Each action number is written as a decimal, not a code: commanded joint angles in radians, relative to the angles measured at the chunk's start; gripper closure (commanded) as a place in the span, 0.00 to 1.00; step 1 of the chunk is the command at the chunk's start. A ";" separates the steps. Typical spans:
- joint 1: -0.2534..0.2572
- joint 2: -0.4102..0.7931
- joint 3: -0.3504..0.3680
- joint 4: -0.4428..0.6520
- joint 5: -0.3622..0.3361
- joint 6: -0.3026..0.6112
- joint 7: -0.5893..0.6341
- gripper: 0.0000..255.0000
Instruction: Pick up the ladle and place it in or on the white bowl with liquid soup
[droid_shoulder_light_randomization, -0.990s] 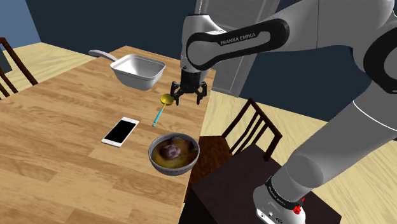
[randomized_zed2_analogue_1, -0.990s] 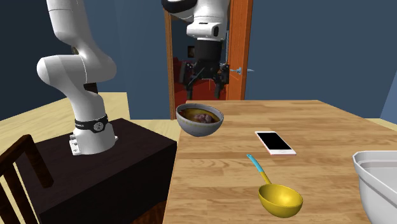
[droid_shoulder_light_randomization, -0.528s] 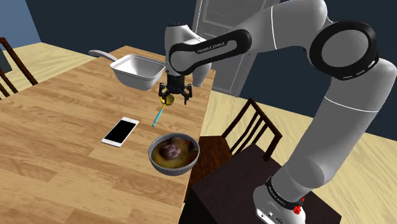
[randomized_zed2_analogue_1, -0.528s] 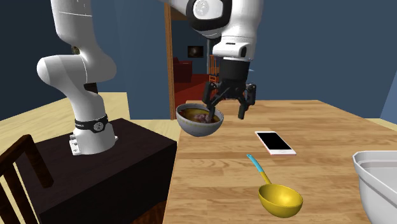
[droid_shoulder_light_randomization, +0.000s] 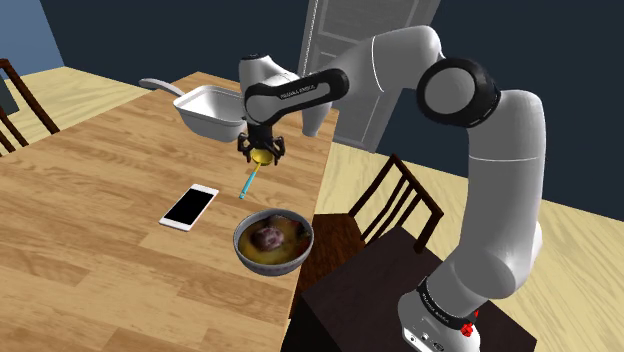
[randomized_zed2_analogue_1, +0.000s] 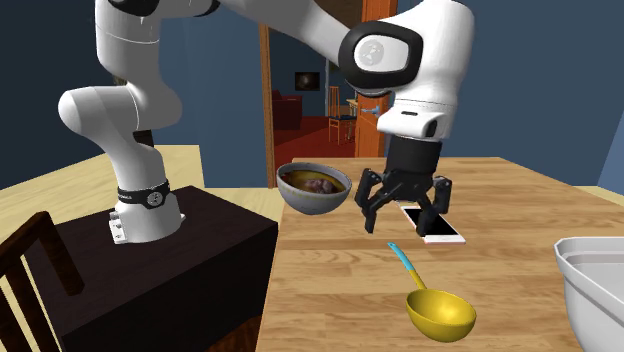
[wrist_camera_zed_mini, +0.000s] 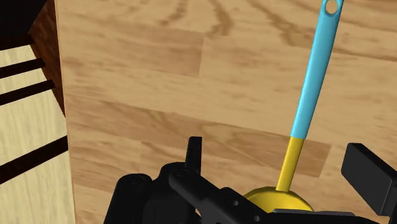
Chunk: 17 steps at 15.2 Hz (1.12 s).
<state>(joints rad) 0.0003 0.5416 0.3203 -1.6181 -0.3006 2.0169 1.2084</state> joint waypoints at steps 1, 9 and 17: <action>0.024 0.095 -0.026 0.118 -0.022 -0.028 0.038 0.00; 0.051 0.249 -0.070 0.275 -0.047 -0.034 0.084 0.00; 0.048 0.267 -0.075 0.257 -0.054 0.002 0.089 0.00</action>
<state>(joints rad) 0.0482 0.8087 0.2452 -1.3609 -0.3541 2.0181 1.2971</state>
